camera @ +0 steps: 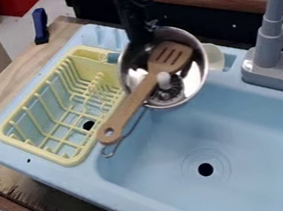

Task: Moved the pot into the backet

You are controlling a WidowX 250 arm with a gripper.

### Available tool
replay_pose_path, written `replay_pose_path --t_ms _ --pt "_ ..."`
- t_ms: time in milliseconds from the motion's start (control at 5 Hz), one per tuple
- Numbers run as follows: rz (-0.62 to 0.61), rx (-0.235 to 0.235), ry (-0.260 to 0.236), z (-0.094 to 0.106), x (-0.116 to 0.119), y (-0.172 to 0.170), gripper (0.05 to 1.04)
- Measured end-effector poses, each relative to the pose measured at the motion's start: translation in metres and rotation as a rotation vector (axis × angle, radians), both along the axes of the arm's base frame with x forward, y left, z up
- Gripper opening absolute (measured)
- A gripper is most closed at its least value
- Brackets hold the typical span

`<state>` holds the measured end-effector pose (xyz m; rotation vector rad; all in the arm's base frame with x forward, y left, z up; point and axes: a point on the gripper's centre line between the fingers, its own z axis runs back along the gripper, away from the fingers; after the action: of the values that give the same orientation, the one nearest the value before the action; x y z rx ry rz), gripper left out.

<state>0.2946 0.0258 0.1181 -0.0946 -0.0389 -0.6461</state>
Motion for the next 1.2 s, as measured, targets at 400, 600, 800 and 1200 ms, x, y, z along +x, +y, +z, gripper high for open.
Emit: replay_pose_path --t_ms 400,600,800,1200 --pt "-0.040 0.012 -0.002 -0.001 -0.022 0.030 0.054" --pt "-0.038 0.024 -0.003 -0.001 -0.025 0.042 0.054" --pt "-0.038 0.029 0.002 -0.001 -0.028 0.049 0.054" --pt "-0.033 0.076 -0.009 -0.018 -0.035 0.062 0.054"
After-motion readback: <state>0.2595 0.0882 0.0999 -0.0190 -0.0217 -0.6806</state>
